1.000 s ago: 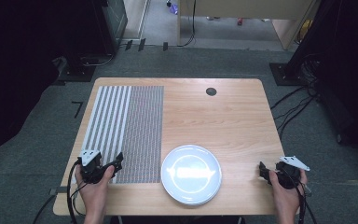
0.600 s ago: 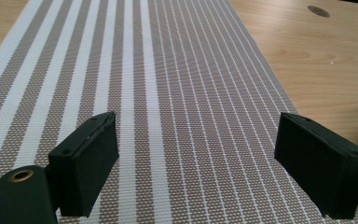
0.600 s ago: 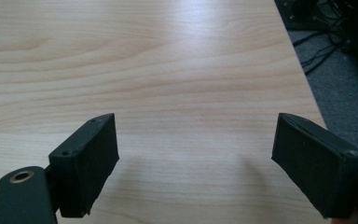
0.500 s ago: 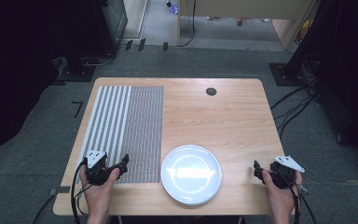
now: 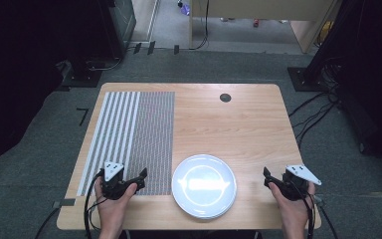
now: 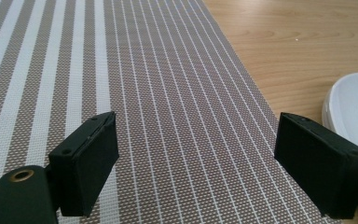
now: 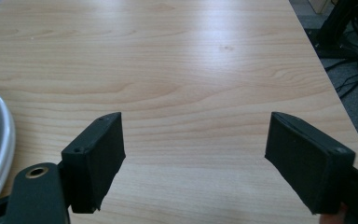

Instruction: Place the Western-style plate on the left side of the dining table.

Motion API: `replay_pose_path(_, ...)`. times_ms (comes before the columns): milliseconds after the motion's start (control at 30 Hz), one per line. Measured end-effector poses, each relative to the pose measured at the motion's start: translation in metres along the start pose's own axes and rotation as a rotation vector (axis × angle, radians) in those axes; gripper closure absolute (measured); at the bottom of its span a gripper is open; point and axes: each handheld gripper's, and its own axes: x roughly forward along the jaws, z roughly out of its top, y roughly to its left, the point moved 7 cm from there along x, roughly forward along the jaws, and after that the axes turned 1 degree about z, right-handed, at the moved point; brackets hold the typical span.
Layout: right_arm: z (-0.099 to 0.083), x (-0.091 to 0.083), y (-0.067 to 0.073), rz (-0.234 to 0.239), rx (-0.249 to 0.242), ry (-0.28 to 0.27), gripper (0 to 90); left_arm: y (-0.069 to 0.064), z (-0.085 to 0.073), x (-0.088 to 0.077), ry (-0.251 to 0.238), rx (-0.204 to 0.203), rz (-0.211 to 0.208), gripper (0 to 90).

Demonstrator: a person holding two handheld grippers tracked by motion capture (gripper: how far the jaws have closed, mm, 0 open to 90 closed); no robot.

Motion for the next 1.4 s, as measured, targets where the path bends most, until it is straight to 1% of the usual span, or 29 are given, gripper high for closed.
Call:
replay_pose_path(100,0.002,-0.001,0.005,0.008,0.005,-0.005,21.6,-0.003,0.000,0.000,0.001,0.006,-0.005,14.0)
replay_pose_path(167,0.004,-0.001,0.009,0.012,0.019,-0.009,23.7,-0.005,-0.001,0.000,0.002,0.015,-0.008,14.0)
replay_pose_path(233,0.006,-0.001,0.012,0.008,0.020,-0.014,25.7,-0.007,-0.001,0.001,0.003,0.027,-0.013,13.9)
replay_pose_path(333,0.008,-0.002,0.019,0.020,0.012,-0.025,30.5,-0.011,-0.003,0.002,0.010,0.041,-0.022,14.0)
replay_pose_path(433,0.008,-0.003,0.026,0.059,0.000,-0.028,42.1,-0.015,-0.004,0.002,0.013,0.047,-0.028,14.0)
replay_pose_path(500,0.008,-0.003,0.032,0.088,0.003,-0.029,45.9,-0.017,-0.004,0.003,0.005,0.049,-0.036,14.1)
replay_pose_path(600,0.007,-0.003,0.041,0.132,0.012,-0.031,50.9,-0.021,-0.004,0.002,-0.006,0.055,-0.045,16.7)
replay_pose_path(700,0.006,-0.002,0.048,0.156,0.018,-0.030,54.9,-0.025,-0.005,0.003,-0.005,0.047,-0.054,20.7)
replay_pose_path(733,0.005,-0.002,0.051,0.167,0.022,-0.022,56.0,-0.026,-0.006,0.003,0.000,0.049,-0.056,21.3)
replay_pose_path(800,0.003,-0.001,0.056,0.188,0.031,-0.009,57.3,-0.029,-0.008,0.004,0.010,0.051,-0.073,25.3)
replay_pose_path(867,0.002,-0.001,0.060,0.201,0.040,-0.003,59.8,-0.033,-0.010,0.005,0.019,0.049,-0.088,27.4)
replay_pose_path(967,0.000,0.000,0.064,0.228,0.056,0.021,64.4,-0.039,-0.012,0.005,0.027,0.040,-0.124,31.9)
replay_pose_path(1000,-0.001,0.000,0.065,0.239,0.066,0.030,64.4,-0.041,-0.012,0.005,0.026,0.037,-0.142,35.2)
replay_pose_path(1067,-0.002,0.002,0.067,0.247,0.080,0.023,64.1,-0.046,-0.012,0.004,0.026,0.025,-0.187,40.2)
replay_pose_path(1133,-0.003,0.003,0.068,0.270,0.110,0.030,66.7,-0.051,-0.012,0.003,0.026,0.023,-0.213,44.8)
replay_pose_path(1200,-0.005,0.003,0.071,0.293,0.130,0.042,69.3,-0.054,-0.014,0.004,0.036,0.027,-0.215,48.0)
replay_pose_path(1267,-0.006,0.004,0.074,0.332,0.149,0.048,71.3,-0.057,-0.015,0.004,0.047,0.030,-0.228,49.8)
replay_pose_path(1367,-0.008,0.004,0.079,0.347,0.155,0.064,74.8,-0.062,-0.017,0.005,0.058,0.030,-0.254,52.0)
replay_pose_path(1400,-0.009,0.005,0.080,0.359,0.158,0.072,75.9,-0.064,-0.018,0.005,0.062,0.033,-0.264,53.3)
